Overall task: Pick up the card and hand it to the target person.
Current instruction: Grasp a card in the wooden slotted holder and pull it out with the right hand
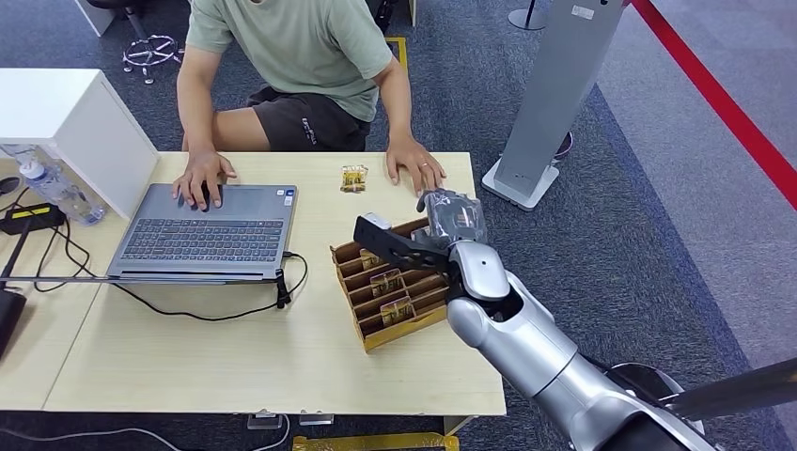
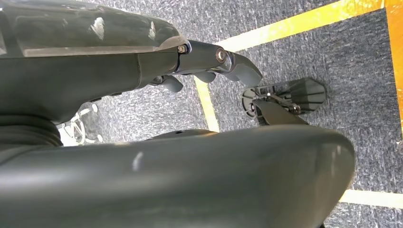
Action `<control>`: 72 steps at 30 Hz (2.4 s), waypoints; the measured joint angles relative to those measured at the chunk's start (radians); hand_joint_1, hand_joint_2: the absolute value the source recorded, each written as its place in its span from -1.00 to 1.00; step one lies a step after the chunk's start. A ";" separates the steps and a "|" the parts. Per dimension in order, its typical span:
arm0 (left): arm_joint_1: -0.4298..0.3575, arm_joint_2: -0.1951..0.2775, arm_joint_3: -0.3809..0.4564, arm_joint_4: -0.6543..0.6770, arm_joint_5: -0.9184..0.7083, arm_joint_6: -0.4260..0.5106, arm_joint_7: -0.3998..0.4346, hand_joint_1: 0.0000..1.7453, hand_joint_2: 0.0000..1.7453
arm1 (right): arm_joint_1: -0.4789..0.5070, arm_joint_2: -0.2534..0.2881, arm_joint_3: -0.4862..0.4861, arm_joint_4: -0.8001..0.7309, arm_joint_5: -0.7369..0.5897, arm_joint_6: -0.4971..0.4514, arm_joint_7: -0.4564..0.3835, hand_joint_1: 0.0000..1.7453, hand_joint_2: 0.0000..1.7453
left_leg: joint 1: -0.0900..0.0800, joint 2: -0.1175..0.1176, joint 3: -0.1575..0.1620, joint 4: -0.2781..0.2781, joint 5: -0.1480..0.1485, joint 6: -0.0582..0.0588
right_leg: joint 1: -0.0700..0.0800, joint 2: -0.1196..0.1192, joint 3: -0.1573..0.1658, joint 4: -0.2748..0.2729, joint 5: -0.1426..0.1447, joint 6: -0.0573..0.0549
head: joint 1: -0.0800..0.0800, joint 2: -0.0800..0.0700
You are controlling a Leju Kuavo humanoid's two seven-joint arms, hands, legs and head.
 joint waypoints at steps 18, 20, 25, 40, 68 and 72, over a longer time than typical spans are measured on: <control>0.000 0.000 0.000 0.000 0.000 -0.001 0.001 -1.00 -1.00 | 0.014 -0.001 0.000 0.020 -0.013 0.008 -0.003 -0.18 1.00 | 0.000 0.000 0.000 0.000 0.000 0.000 | 0.000 0.000 0.000 0.000 0.000 0.000 | 0.000 0.000; 0.000 0.000 0.000 0.000 0.000 -0.001 0.001 -1.00 -1.00 | 0.015 -0.001 0.000 0.024 -0.016 0.008 -0.004 -0.18 1.00 | 0.000 0.000 0.000 0.000 0.000 0.000 | 0.000 0.000 0.000 0.000 0.000 0.000 | 0.000 0.000; 0.000 0.000 0.000 0.000 0.000 -0.001 0.001 -1.00 -1.00 | 0.016 -0.001 0.000 0.032 -0.018 0.008 -0.005 -0.19 1.00 | 0.000 0.000 0.000 0.000 0.000 0.000 | 0.000 0.000 0.000 0.000 0.000 0.000 | 0.000 0.000; 0.000 0.000 0.000 0.000 -0.005 -0.005 0.001 -1.00 -1.00 | 0.028 -0.004 -0.001 0.053 -0.021 0.013 -0.005 -0.16 1.00 | 0.000 0.000 0.000 0.000 0.000 0.000 | 0.000 0.000 0.000 0.000 0.000 0.000 | 0.000 0.000; 0.000 0.000 0.000 0.000 -0.009 -0.007 0.001 -1.00 -1.00 | 0.044 -0.004 -0.018 0.071 -0.029 0.014 -0.012 -0.06 1.00 | 0.000 0.000 0.000 0.000 0.000 0.000 | 0.000 0.000 0.000 0.000 0.000 0.000 | 0.000 0.000; 0.000 0.000 0.000 0.000 -0.009 -0.007 0.001 -1.00 -1.00 | 0.045 -0.004 -0.023 0.071 -0.029 0.014 -0.012 -0.01 1.00 | 0.000 0.000 0.000 0.000 0.000 0.000 | 0.000 0.000 0.000 0.000 0.000 0.000 | 0.000 0.000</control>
